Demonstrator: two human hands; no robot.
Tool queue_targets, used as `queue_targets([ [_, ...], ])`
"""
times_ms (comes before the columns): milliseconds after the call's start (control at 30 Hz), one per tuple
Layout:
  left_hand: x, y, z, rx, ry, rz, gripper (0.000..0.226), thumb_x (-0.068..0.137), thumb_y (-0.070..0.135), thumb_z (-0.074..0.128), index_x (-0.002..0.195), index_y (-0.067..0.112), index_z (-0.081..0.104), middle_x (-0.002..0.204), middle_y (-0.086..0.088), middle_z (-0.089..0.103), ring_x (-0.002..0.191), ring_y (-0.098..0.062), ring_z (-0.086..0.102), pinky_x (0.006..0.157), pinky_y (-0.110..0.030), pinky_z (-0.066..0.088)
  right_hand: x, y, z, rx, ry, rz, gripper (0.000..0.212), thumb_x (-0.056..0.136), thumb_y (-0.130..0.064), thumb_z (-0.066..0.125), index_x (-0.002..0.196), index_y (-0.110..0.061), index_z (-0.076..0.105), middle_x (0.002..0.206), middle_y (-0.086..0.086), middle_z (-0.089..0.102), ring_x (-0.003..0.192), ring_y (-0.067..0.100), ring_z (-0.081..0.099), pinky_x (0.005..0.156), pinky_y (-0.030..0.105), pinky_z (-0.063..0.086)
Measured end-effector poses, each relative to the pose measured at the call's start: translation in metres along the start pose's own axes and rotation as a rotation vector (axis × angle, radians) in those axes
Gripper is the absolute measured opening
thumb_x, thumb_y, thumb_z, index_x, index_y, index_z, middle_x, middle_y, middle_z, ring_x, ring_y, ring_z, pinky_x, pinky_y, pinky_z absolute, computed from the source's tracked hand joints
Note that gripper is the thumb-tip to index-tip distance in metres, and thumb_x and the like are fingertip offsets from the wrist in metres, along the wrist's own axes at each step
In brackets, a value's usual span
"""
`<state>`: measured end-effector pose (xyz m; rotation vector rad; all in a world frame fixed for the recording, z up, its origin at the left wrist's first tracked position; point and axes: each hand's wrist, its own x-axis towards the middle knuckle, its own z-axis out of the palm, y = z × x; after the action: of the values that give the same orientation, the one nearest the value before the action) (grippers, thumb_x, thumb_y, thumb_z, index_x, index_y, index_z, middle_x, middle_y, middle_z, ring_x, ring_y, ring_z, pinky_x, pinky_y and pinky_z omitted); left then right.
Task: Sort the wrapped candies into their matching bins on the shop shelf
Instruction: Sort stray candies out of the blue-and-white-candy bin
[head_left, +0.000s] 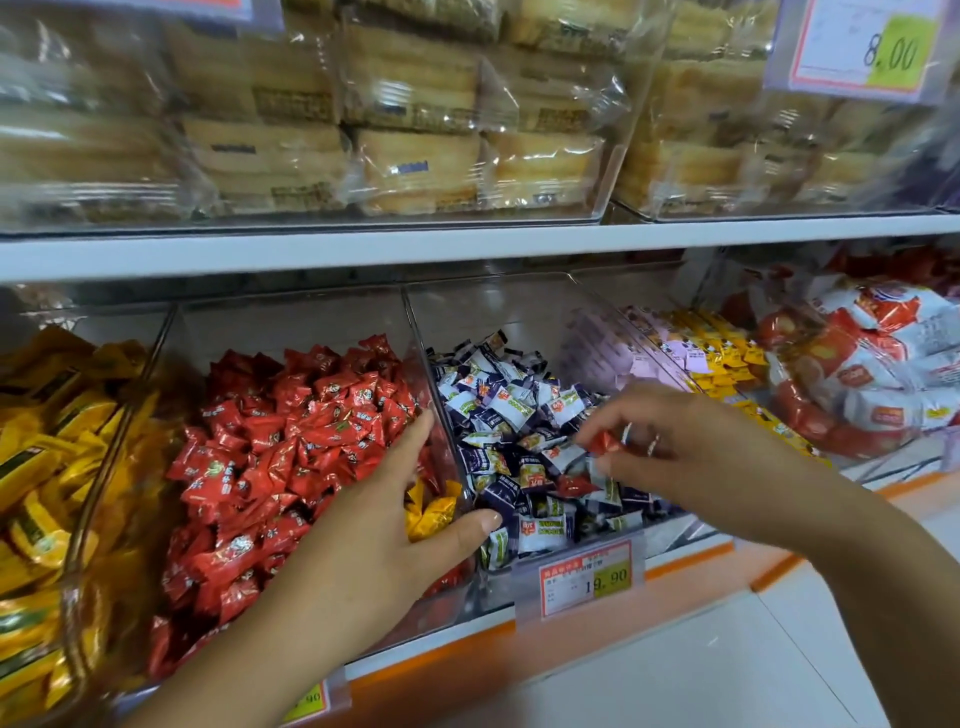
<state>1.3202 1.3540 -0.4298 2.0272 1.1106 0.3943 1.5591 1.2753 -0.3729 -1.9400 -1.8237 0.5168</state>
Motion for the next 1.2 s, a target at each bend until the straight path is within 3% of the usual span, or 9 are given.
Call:
queue_targets([
  [133,-0.001,-0.002,0.002,0.021,-0.005,0.019,0.095,0.062,0.081,0.045,0.136,0.065,-0.013,0.112,0.020,0.040,0.090,0.001,0.039,0.071,-0.015,0.035,0.001,0.006,0.028,-0.124,-0.121,-0.017,0.027,0.083,-0.035,0.072,0.108,-0.044,0.064,0.105,-0.024,0.052,0.095,-0.006,0.051,0.076,0.006,0.038],
  [233,-0.003,-0.003,0.002,0.029,-0.011,0.014,0.099,0.065,0.078,0.046,0.144,0.058,-0.009,0.121,0.025,0.039,0.091,0.008,0.040,0.073,-0.013,0.036,0.007,0.007,0.036,-0.150,-0.093,-0.032,0.022,0.087,-0.032,0.069,0.108,-0.037,0.067,0.104,-0.023,0.055,0.094,-0.004,0.052,0.077,0.006,0.038],
  [367,-0.004,-0.008,0.001,0.047,-0.029,0.001,0.097,0.063,0.081,0.045,0.142,0.060,-0.008,0.140,0.014,0.047,0.106,-0.002,0.047,0.080,-0.018,0.038,0.019,0.010,0.041,-0.192,-0.022,-0.036,0.014,0.092,-0.027,0.064,0.104,-0.031,0.068,0.094,-0.026,0.054,0.086,-0.005,0.050,0.071,0.004,0.035],
  [533,-0.005,-0.009,0.000,0.073,-0.057,-0.011,0.099,0.061,0.085,0.041,0.143,0.060,-0.008,0.104,0.015,0.041,0.090,-0.002,0.040,0.089,-0.031,0.045,0.035,0.010,0.043,-0.197,-0.046,0.024,0.010,0.092,-0.026,0.064,0.098,-0.033,0.068,0.089,-0.018,0.058,0.079,0.002,0.054,0.063,0.008,0.036],
  [733,-0.006,-0.003,-0.001,0.103,-0.085,-0.031,0.096,0.067,0.081,0.042,0.145,0.057,-0.009,0.120,0.006,0.060,0.092,-0.003,0.054,0.094,-0.034,0.048,0.030,-0.027,0.002,0.102,0.049,0.026,0.013,0.088,-0.030,0.067,0.090,-0.043,0.068,0.072,-0.019,0.065,0.063,-0.003,0.060,0.051,0.012,0.043],
  [933,-0.006,-0.002,-0.001,0.036,-0.078,-0.022,0.094,0.076,0.073,0.052,0.148,0.053,-0.005,0.142,0.015,0.047,0.103,0.004,0.044,0.086,-0.016,0.040,0.089,-0.071,0.039,0.416,0.094,-0.150,0.014,0.090,-0.028,0.065,0.100,-0.038,0.065,0.099,-0.008,0.071,0.088,0.005,0.068,0.081,0.022,0.055],
  [1033,-0.004,-0.005,-0.001,-0.007,-0.085,-0.021,0.093,0.078,0.070,0.056,0.146,0.056,-0.006,0.153,0.020,0.031,0.131,0.001,0.037,0.087,-0.012,0.033,0.109,-0.061,0.032,0.319,0.091,-0.101,0.026,0.097,-0.029,0.056,0.122,-0.030,0.061,0.109,-0.020,0.062,0.092,-0.003,0.061,0.071,-0.001,0.040],
  [1100,-0.004,-0.008,0.000,-0.013,-0.083,-0.014,0.093,0.078,0.070,0.056,0.145,0.058,-0.006,0.153,0.021,0.030,0.135,-0.001,0.036,0.091,-0.014,0.033,0.121,-0.027,0.025,0.077,0.107,0.040,0.029,0.101,-0.027,0.048,0.126,-0.021,0.060,0.113,-0.011,0.062,0.083,0.005,0.060,0.062,0.005,0.038],
  [1200,-0.003,-0.011,-0.001,-0.007,-0.063,-0.008,0.092,0.077,0.071,0.057,0.144,0.060,-0.006,0.152,0.023,0.031,0.135,0.000,0.036,0.092,-0.013,0.032,0.130,0.023,0.029,-0.165,0.007,0.280,0.040,0.102,-0.039,0.040,0.135,-0.020,0.052,0.132,0.007,0.059,0.109,0.021,0.057,0.080,0.021,0.038],
])
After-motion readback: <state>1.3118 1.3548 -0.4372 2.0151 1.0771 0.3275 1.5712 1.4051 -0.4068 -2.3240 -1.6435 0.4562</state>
